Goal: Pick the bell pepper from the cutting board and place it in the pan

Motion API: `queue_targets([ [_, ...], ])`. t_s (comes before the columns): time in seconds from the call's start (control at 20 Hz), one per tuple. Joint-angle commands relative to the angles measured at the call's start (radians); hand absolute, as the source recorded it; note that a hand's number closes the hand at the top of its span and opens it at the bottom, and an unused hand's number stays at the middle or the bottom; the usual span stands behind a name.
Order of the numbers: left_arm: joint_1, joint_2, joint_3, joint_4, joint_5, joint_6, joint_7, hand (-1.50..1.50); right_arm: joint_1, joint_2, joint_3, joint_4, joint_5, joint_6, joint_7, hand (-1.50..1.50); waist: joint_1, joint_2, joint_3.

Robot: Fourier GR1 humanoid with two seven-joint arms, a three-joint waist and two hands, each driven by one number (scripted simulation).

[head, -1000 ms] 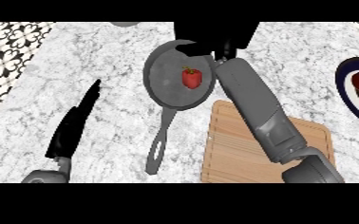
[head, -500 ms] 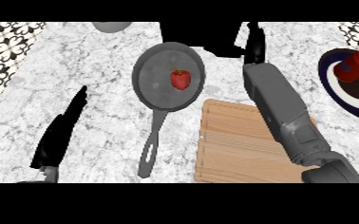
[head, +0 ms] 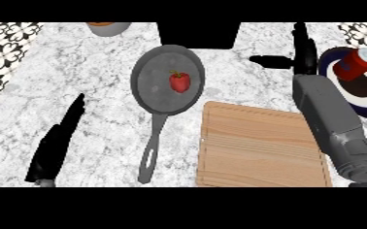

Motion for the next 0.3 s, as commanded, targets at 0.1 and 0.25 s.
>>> queue_targets([
  [0.1, -0.074, -0.008, 0.041, 0.059, -0.006, -0.013, 0.027, 0.0, 0.056, -0.083, -0.01, -0.04, -0.008, 0.118, -0.01, -1.5, -0.013, -0.003, 0.0],
  [0.25, 0.017, -0.017, 0.017, 0.004, -0.015, -0.023, -0.008, 0.0, 0.052, -0.14, -0.027, 0.033, -0.002, 0.178, -0.051, -1.5, 0.002, 0.001, 0.0],
])
